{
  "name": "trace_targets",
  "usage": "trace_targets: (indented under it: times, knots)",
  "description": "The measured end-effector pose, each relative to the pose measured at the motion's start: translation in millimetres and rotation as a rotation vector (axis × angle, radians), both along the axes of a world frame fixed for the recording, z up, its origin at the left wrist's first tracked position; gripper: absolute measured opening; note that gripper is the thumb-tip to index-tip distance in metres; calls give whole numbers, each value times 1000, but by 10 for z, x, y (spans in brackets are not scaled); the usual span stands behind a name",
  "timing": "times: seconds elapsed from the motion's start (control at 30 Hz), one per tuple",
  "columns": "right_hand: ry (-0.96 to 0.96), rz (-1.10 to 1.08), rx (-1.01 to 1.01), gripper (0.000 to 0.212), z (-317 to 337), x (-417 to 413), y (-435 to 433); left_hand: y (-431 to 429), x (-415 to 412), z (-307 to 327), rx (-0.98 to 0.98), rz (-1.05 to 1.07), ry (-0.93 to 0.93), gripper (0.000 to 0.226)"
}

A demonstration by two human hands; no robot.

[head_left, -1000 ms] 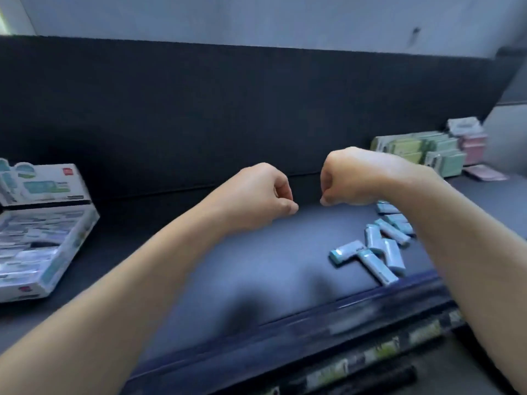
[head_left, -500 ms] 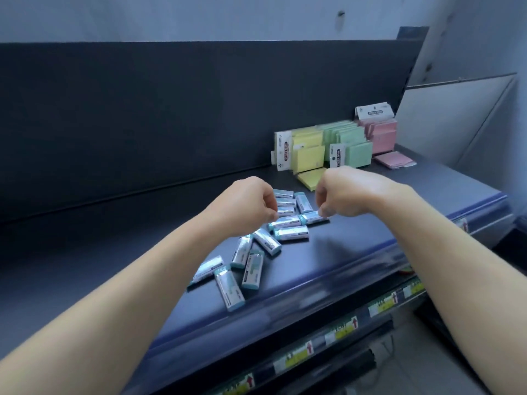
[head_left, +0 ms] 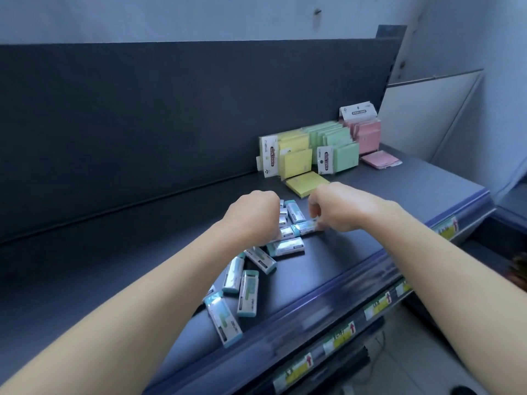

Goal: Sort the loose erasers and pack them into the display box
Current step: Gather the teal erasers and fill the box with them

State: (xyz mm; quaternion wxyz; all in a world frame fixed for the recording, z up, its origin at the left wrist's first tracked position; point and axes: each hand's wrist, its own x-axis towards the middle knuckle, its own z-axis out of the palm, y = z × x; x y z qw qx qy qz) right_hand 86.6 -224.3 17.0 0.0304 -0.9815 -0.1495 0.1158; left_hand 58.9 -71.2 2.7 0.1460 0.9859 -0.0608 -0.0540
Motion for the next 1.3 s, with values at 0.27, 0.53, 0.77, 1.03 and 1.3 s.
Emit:
trace_targets:
  times: [0.27,0.53,0.77,1.03,1.3]
  knots:
    - [20,-23,58,17,-65,-9,-38,1,40,21,-2,-52,73,24]
    - [-54,90,154,7,137,-62,-5,90,-126,80,-194,-13,26,13]
    - [-212,287,301,10,380,-80,336,420,-484,205,-441,246,-73,13]
    - [-192,540,488,5,373,-328,1227,1025,-1270,252,-589,602,-211,33]
    - [-219,793,579,20,503,-1036,2386,1886,-2199,254,-594,842,-395,13]
